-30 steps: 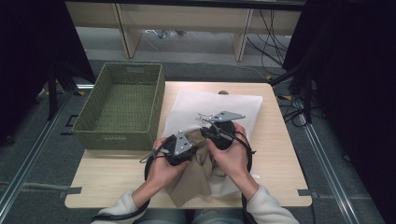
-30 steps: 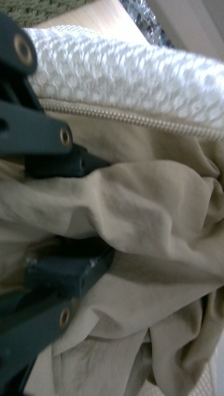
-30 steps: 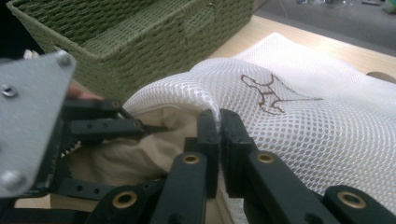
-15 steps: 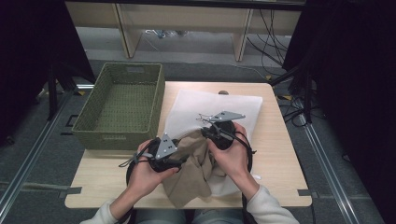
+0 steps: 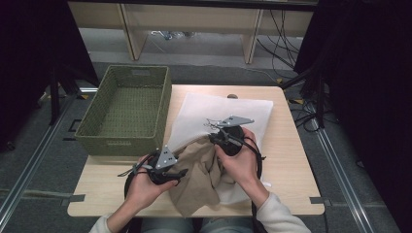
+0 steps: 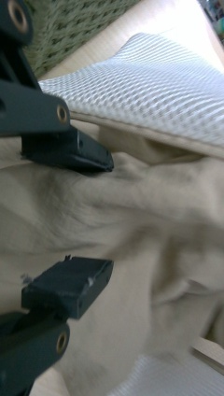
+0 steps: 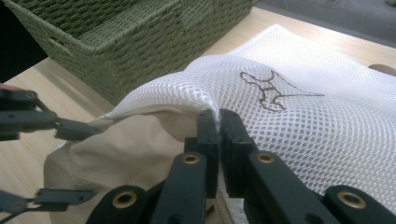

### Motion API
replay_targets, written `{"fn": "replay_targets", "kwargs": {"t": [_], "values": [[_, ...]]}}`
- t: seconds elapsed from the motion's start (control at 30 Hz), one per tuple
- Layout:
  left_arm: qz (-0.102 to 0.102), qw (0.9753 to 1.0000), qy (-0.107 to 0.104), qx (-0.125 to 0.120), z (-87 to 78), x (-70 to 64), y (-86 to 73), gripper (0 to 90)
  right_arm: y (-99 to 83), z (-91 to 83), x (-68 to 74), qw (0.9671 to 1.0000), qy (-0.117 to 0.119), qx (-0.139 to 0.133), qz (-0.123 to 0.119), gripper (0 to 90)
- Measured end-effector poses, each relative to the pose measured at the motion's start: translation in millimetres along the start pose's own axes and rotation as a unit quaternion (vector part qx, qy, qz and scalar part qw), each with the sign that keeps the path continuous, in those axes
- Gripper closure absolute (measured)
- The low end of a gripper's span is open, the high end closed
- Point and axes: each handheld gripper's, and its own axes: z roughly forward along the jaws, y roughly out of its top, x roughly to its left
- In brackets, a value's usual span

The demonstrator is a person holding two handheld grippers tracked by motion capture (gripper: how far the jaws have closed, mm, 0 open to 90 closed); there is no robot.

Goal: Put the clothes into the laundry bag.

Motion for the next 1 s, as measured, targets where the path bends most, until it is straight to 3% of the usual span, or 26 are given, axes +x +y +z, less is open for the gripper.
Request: {"fn": "replay_targets", "kwargs": {"t": [0.1,0.17,0.27,0.3,0.37,0.4,0.43,0.47,0.5,0.53,0.57,0.6,0.63,0.67,0.7,0.77,0.87,0.9,1.0], "values": [[0.004,0.9999,0.000,0.017,9.6,1.3,-4.4,49.9,-0.6,1.7,0.2,1.0000,0.003,-0.002,-0.001,88.1],[0.002,0.9997,-0.004,0.023,13.2,2.2,-5.0,52.3,-0.7,2.3,-1.5,0.9999,0.001,-0.002,-0.015,88.2],[-0.001,0.9994,-0.009,0.032,17.6,2.5,-4.3,58.8,-1.3,3.0,0.6,1.0000,0.000,0.005,-0.001,88.2],[0.000,0.9990,-0.013,0.042,18.5,2.9,-4.0,62.0,-1.7,3.9,0.2,1.0000,0.000,0.003,-0.009,88.1],[0.013,0.9982,-0.006,0.058,21.1,3.2,-3.7,69.3,-2.3,4.7,4.7,1.0000,0.003,0.008,0.000,88.2],[0.008,0.9982,-0.004,0.060,22.5,2.2,-3.7,71.7,-2.0,4.4,5.9,0.9999,0.005,0.013,-0.001,88.2],[0.010,0.9981,-0.005,0.061,23.6,2.7,-3.1,73.8,-2.0,7.5,3.7,0.9995,0.012,0.001,-0.029,88.1],[0.002,0.9982,-0.005,0.059,24.6,2.1,-3.0,76.4,-2.2,7.6,5.4,0.9996,0.010,0.005,-0.027,88.2],[0.000,0.9980,-0.007,0.063,24.7,2.6,-2.4,78.3,-2.2,8.8,3.1,0.9988,0.005,-0.004,-0.049,88.2],[0.001,0.9979,-0.007,0.064,24.5,2.9,-2.0,79.6,-3.0,7.0,8.3,0.9999,0.009,0.014,-0.005,88.2],[0.008,0.9980,-0.005,0.063,24.4,3.8,-1.2,80.6,-3.4,7.1,9.0,0.9999,0.009,0.015,0.000,88.2],[-0.005,0.9982,-0.006,0.059,24.7,2.4,-1.3,81.5,-3.4,7.4,8.4,0.9999,0.009,0.014,-0.004,88.2],[0.001,0.9984,-0.007,0.056,23.7,2.9,-0.5,82.2,-3.4,7.4,7.3,0.9999,0.007,0.012,-0.011,88.2],[-0.010,0.9987,-0.010,0.050,23.2,1.6,0.0,82.7,-3.3,7.7,7.1,0.9998,0.010,0.011,-0.010,88.2],[-0.025,0.9992,-0.010,0.031,22.4,-0.6,1.5,83.1,-2.8,6.6,7.7,0.9999,0.008,0.014,-0.005,88.2],[-0.026,0.9995,-0.012,0.014,18.3,-2.6,5.2,83.6,-2.7,5.8,8.4,0.9999,0.009,0.014,-0.001,88.2],[-0.030,0.9992,-0.013,-0.023,8.9,-8.6,15.8,84.0,-1.2,4.3,8.4,0.9997,0.012,-0.001,-0.022,88.2],[-0.030,0.9991,-0.013,-0.029,6.5,-9.4,18.4,84.1,-0.5,1.7,10.9,0.9999,0.014,0.000,-0.008,88.3],[-0.035,0.9977,-0.010,-0.057,-3.0,-13.9,29.0,84.2,1.8,-1.6,12.7,0.9996,0.022,-0.007,-0.014,88.3]]}}
